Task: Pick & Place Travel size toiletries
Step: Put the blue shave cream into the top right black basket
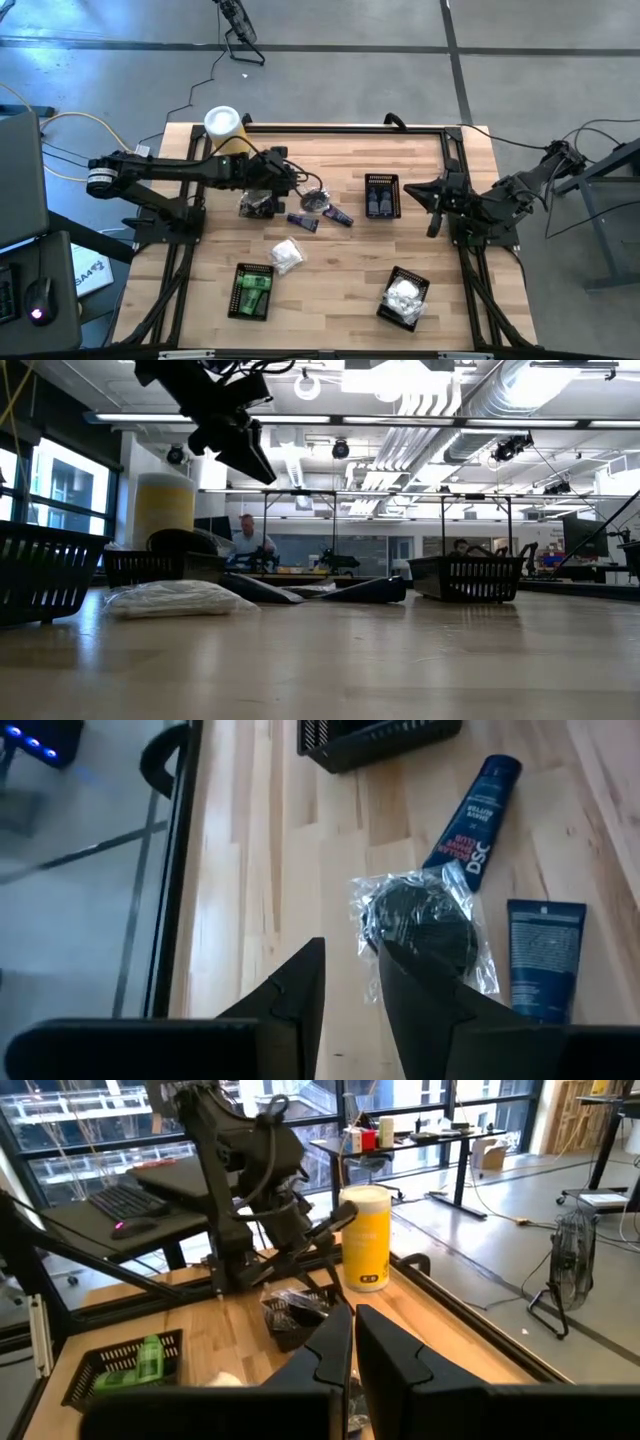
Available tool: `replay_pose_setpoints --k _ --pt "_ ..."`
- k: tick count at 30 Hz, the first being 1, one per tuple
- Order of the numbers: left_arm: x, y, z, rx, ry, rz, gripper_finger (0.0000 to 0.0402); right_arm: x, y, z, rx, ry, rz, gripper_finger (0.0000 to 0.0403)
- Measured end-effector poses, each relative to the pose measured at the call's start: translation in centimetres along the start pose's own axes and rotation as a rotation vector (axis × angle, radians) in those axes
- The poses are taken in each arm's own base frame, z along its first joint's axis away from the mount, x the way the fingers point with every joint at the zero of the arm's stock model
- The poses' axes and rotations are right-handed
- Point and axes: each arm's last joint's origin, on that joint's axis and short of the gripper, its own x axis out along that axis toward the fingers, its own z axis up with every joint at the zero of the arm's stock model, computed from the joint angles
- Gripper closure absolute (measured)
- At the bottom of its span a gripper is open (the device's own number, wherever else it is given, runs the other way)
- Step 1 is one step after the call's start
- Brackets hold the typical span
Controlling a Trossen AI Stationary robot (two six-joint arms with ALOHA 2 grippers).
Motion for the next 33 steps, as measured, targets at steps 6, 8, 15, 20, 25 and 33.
replay_pose_setpoints --k 6,8,15,20,25,33 --pt "0.2 1.1 -0.6 -0.036 -0.016 -0.047 0.0306 0.0 0.0 0.0 0.004 -0.003 0.001 0.0392" --pt "0.2 1.1 -0.5 -0.026 -0.033 -0.058 0.0301 -0.1 -0.1 0.1 0.005 -0.005 0.003 0.0392" --pt "0.6 1.1 0.1 0.016 -0.055 -0.083 0.0236 -0.5 -0.6 0.4 -0.003 -0.020 0.007 0.0392" --pt "1.6 1.1 0.4 0.018 -0.040 -0.091 0.0164 -0.5 -0.5 0.4 -0.014 -0.012 0.024 0.0392" --pt "2.5 1.1 0.7 0.011 -0.067 -0.078 0.0102 -0.6 -0.6 0.3 -0.022 -0.005 0.028 0.0392" --pt "2.9 0.8 0.6 0.016 -0.081 -0.131 0.0058 -0.6 -0.6 0.2 -0.025 0.008 0.038 0.0392"
